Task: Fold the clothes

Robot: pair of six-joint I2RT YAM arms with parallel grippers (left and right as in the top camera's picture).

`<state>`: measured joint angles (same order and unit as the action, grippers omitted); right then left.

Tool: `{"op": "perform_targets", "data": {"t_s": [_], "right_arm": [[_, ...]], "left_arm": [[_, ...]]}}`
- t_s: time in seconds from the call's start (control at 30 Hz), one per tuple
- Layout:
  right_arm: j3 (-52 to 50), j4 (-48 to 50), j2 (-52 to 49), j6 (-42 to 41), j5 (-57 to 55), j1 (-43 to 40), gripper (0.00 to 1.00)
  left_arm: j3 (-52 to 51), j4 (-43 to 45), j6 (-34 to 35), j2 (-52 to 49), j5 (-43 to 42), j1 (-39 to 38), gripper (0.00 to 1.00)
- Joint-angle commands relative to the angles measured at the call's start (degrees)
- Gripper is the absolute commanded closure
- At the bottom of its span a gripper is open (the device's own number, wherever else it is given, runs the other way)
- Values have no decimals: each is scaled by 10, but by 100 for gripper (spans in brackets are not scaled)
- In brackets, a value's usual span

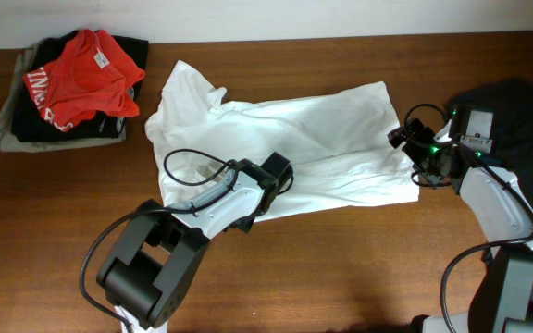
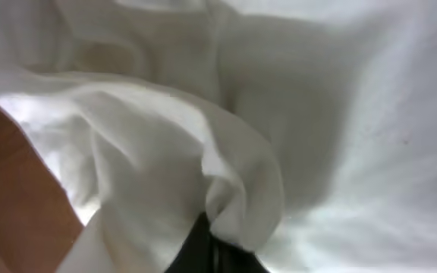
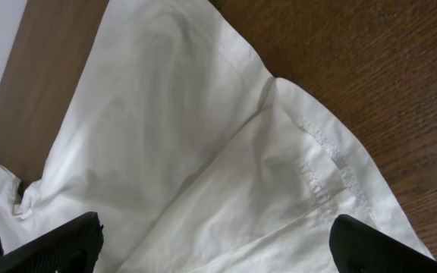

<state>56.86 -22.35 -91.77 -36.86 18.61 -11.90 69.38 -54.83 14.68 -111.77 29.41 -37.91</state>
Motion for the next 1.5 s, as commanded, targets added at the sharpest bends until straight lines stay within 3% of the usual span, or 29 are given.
{"op": "perform_targets", "data": {"t_s": [0.0,0.2,0.5,0.7,1.0,1.07,1.17,1.47], "right_arm": [[9,0,14,6,-8,4,1],[9,0,14,6,-8,4,1],[9,0,14,6,-9,4,1],[9,0,14,6,-9,4,1],[9,0,14,6,-9,4,1],[9,0,14,6,-9,4,1],[9,0,14,6,-9,4,1],[9,-2,14,15,-11,4,1]], "left_arm": [[13,-9,61,-5,62,0,99],[13,-31,129,-4,81,25,99],[14,-54,144,12,79,61,99],[15,-54,144,45,79,61,89],[15,-54,144,48,69,61,89],[15,-52,144,48,71,61,99],[15,-38,144,48,71,69,99],[15,3,144,48,71,160,99]]}}
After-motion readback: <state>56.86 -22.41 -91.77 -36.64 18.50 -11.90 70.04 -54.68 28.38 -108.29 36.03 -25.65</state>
